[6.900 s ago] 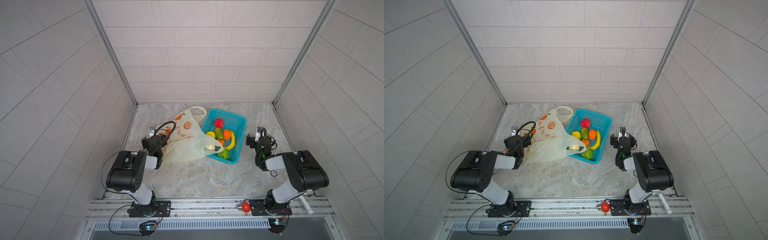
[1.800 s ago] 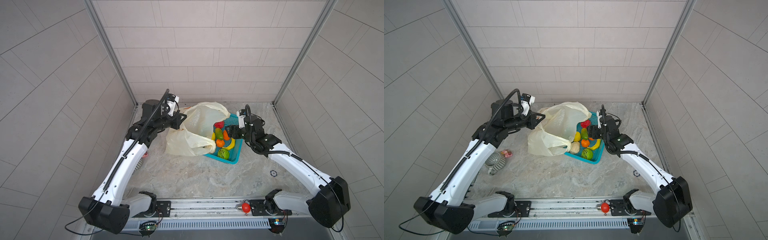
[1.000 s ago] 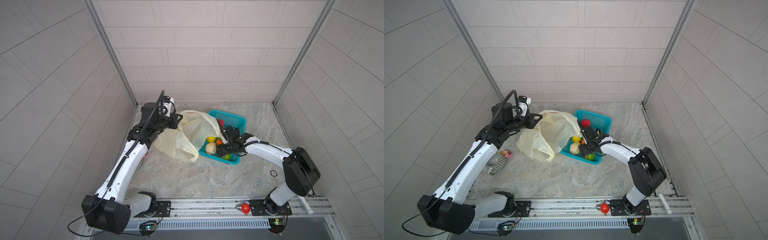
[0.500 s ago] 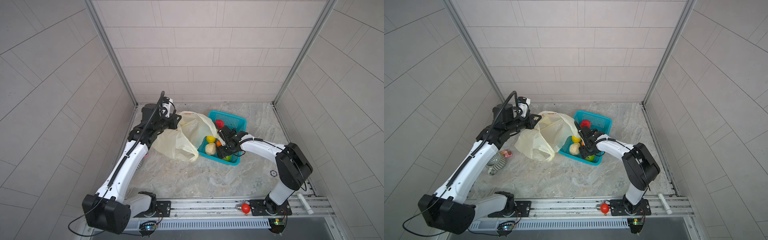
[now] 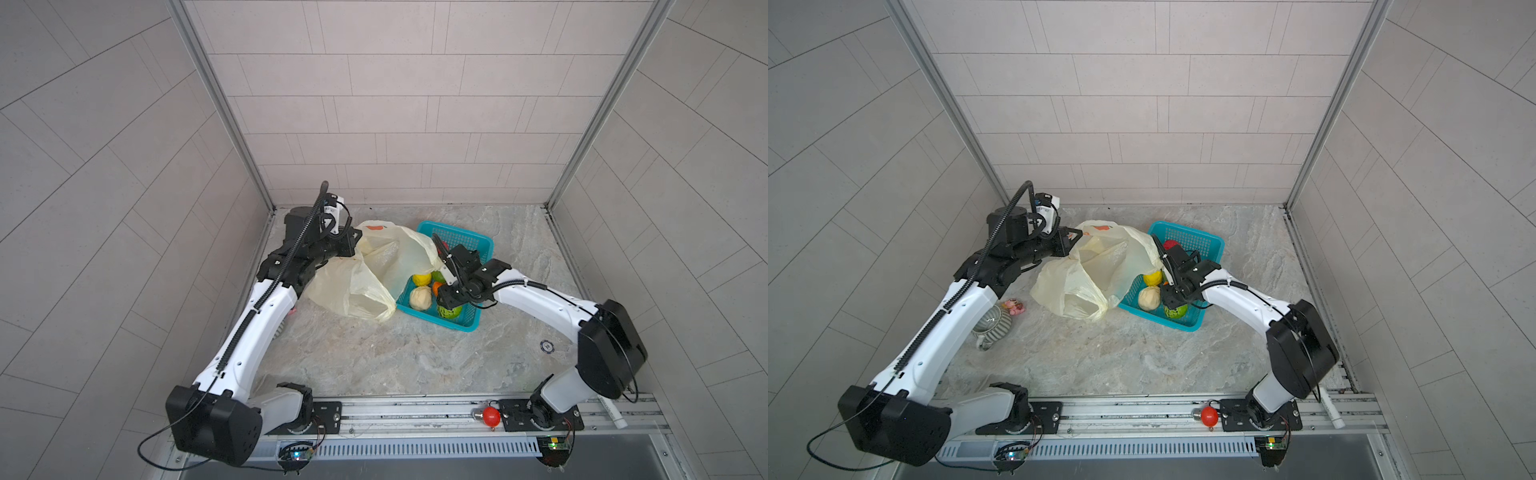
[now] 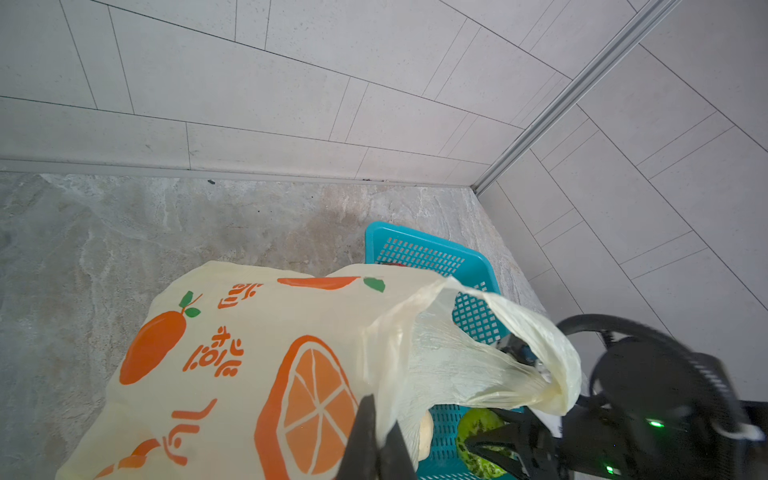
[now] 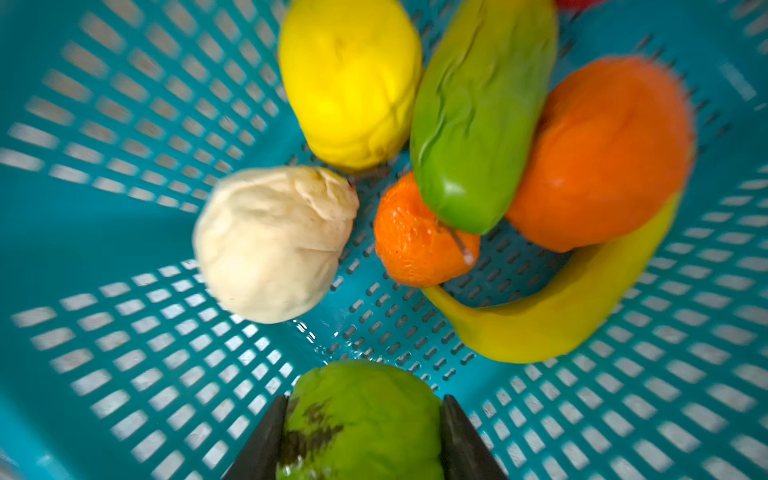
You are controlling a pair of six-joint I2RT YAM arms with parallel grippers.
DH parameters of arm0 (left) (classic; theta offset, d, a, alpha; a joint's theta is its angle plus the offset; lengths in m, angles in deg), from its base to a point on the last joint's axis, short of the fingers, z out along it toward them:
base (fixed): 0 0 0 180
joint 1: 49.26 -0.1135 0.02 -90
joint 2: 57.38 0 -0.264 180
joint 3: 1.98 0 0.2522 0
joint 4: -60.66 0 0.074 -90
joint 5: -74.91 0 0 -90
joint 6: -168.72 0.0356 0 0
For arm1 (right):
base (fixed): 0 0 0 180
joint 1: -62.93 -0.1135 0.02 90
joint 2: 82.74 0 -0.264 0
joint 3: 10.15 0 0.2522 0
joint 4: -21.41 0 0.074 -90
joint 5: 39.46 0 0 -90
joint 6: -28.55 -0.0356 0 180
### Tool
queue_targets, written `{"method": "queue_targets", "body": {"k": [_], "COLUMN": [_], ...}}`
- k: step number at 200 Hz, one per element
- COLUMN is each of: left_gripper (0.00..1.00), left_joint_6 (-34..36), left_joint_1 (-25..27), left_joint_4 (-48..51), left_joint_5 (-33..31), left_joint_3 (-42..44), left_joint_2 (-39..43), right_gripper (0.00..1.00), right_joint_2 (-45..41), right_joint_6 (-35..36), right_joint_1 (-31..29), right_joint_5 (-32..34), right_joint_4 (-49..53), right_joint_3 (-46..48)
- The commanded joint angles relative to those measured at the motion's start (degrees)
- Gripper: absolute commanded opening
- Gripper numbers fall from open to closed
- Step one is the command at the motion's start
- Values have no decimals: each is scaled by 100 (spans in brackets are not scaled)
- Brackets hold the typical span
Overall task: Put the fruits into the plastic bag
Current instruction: 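Carry the green guava into the held-open bag and release it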
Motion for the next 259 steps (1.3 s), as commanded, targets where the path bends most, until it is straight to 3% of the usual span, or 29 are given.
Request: {"method": "queue_targets", "body": {"k": [1, 18, 62, 83, 121, 157, 199, 238, 259], "left_gripper": [0, 0, 0, 0, 0, 0, 0, 0, 0], "left_joint_6": [-225, -352, -627, -646, -802, -1204, -1517, -1582, -1613], "left_joint_1": [-15, -15, -15, -15, -15, -15, -15, -15, -15], "left_joint_4": [-229, -243, -322, -297, -429, -792, -1135, -1266, -1323], "left_joint_5": [-63, -96, -25, 11, 193, 379, 512, 560, 618], "left_joint_3": [89, 80, 77, 47, 101, 322, 663, 822, 833], "left_joint_2": [-41, -103, -271, -341, -420, -415, -338, -322, -331], "right_gripper": [36, 35, 33, 32, 32, 32, 32, 34, 41], "right_joint_2": [-508, -812, -1323, -1308, -949, 86, 1587, 2287, 2451], "right_joint_6": [188, 270, 215, 183, 79, -413, -615, -759, -874], "right_joint_1": [-32, -25, -54, -201, -613, -729, -818, -861, -859], "right_joint_5": [265, 198, -730, -1231, -1561, -1286, -617, -299, -310], "right_joint_4": [44, -135, -628, -829, -1383, -2151, -2308, -2415, -2508], "right_joint_3": [-103, -49, -253, -560, -1175, -1631, -2402, -2496, -2420]}}
